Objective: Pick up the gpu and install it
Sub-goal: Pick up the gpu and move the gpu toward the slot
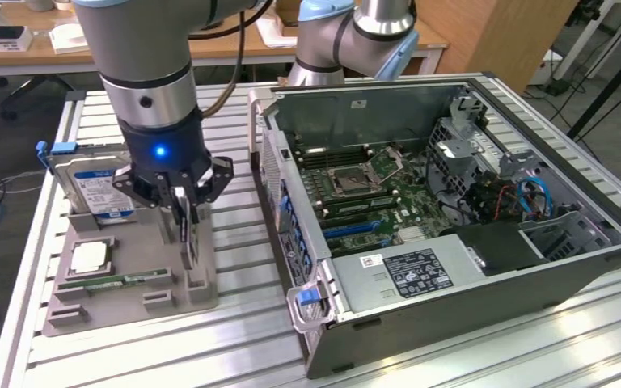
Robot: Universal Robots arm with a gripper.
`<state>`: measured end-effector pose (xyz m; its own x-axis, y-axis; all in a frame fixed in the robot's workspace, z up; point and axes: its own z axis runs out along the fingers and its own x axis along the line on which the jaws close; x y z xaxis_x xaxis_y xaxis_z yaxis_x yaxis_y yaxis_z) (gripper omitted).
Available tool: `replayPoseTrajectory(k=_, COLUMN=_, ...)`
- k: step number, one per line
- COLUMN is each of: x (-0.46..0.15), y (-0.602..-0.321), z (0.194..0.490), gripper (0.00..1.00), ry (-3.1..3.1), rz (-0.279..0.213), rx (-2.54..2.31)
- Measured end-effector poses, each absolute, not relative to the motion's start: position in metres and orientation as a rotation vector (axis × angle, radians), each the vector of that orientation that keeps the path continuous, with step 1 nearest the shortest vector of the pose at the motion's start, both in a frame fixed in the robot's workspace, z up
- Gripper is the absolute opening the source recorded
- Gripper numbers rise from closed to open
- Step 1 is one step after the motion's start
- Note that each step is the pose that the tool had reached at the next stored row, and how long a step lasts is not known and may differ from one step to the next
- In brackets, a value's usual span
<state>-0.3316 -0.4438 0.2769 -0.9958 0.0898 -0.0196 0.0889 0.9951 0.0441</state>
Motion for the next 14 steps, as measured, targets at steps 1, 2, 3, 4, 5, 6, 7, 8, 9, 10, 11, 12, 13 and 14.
replayPoseTrajectory(k=1, x=-0.332, y=-0.444, z=0.278, gripper=0.26, ry=3.117, rz=0.067, rx=0.140)
replayPoseTrajectory(k=2, x=-0.332, y=-0.444, z=0.279, gripper=0.26, ry=3.117, rz=0.067, rx=0.140)
replayPoseTrajectory(k=3, x=-0.332, y=-0.444, z=0.280, gripper=0.26, ry=3.118, rz=0.067, rx=0.140)
replayPoseTrajectory(k=4, x=-0.332, y=-0.444, z=0.282, gripper=0.26, ry=3.118, rz=0.067, rx=0.140)
replayPoseTrajectory(k=5, x=-0.332, y=-0.444, z=0.283, gripper=0.26, ry=3.119, rz=0.067, rx=0.140)
replayPoseTrajectory(k=6, x=-0.332, y=-0.444, z=0.284, gripper=0.26, ry=3.119, rz=0.067, rx=0.140)
replayPoseTrajectory(k=7, x=-0.332, y=-0.444, z=0.285, gripper=0.26, ry=3.119, rz=0.067, rx=0.140)
replayPoseTrajectory(k=8, x=-0.332, y=-0.444, z=0.287, gripper=0.26, ry=3.120, rz=0.067, rx=0.140)
replayPoseTrajectory(k=9, x=-0.332, y=-0.444, z=0.288, gripper=0.26, ry=3.120, rz=0.067, rx=0.140)
replayPoseTrajectory(k=10, x=-0.332, y=-0.444, z=0.289, gripper=0.26, ry=3.120, rz=0.067, rx=0.140)
replayPoseTrajectory(k=11, x=-0.332, y=-0.444, z=0.290, gripper=0.26, ry=3.121, rz=0.067, rx=0.140)
replayPoseTrajectory(k=12, x=-0.332, y=-0.444, z=0.291, gripper=0.26, ry=3.121, rz=0.067, rx=0.140)
replayPoseTrajectory(k=13, x=-0.332, y=-0.444, z=0.292, gripper=0.26, ry=3.121, rz=0.067, rx=0.140)
replayPoseTrajectory(k=14, x=-0.332, y=-0.444, z=0.293, gripper=0.26, ry=3.122, rz=0.067, rx=0.140)
